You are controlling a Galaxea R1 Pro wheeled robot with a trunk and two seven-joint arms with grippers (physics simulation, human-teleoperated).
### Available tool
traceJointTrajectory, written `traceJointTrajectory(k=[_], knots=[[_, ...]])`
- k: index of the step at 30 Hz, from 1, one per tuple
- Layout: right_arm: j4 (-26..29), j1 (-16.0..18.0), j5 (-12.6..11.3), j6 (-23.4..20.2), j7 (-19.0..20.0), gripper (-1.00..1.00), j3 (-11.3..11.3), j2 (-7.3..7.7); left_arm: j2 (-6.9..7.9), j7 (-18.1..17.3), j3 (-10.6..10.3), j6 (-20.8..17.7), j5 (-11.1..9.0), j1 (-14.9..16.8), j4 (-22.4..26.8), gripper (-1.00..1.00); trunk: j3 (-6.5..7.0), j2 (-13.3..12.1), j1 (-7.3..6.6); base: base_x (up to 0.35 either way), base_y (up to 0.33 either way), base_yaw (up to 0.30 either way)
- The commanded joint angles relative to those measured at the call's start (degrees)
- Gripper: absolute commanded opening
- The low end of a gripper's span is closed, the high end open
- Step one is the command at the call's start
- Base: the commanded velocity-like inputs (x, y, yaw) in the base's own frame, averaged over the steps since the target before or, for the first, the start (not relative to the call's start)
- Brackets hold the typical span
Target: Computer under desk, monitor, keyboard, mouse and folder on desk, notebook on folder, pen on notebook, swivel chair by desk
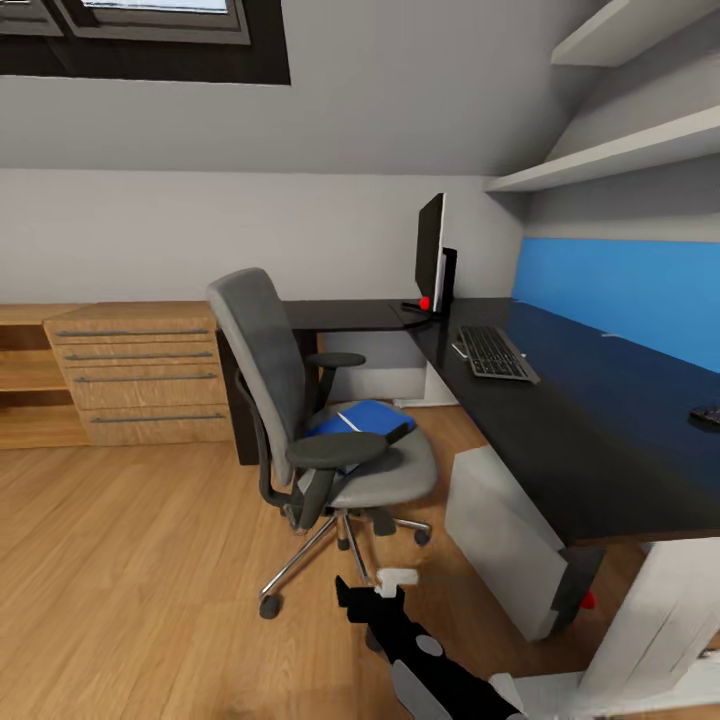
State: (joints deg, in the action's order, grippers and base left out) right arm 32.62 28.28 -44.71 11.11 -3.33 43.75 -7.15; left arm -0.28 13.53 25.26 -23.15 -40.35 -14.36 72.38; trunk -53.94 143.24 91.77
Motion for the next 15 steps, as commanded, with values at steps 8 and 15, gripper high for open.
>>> traceJointTrajectory(k=[8,15], knots=[[0.05,-0.26,-15.73,4.02,4.32,1.0,-3.46,4.83,-0.06,0.19,-0.21,-0.25,-0.75,0.31,0.13,1.0,-0.05,0.03,-0.04,-0.211,0.0,0.0],[-0.6,0.41,-27.11,3.6,15.33,1.0,-11.13,9.39,0.03,0.17,-0.56,-0.52,-0.38,1.5,0.13,1.0,-0.05,0.03,-0.04,-0.029,0.0,0.0]])
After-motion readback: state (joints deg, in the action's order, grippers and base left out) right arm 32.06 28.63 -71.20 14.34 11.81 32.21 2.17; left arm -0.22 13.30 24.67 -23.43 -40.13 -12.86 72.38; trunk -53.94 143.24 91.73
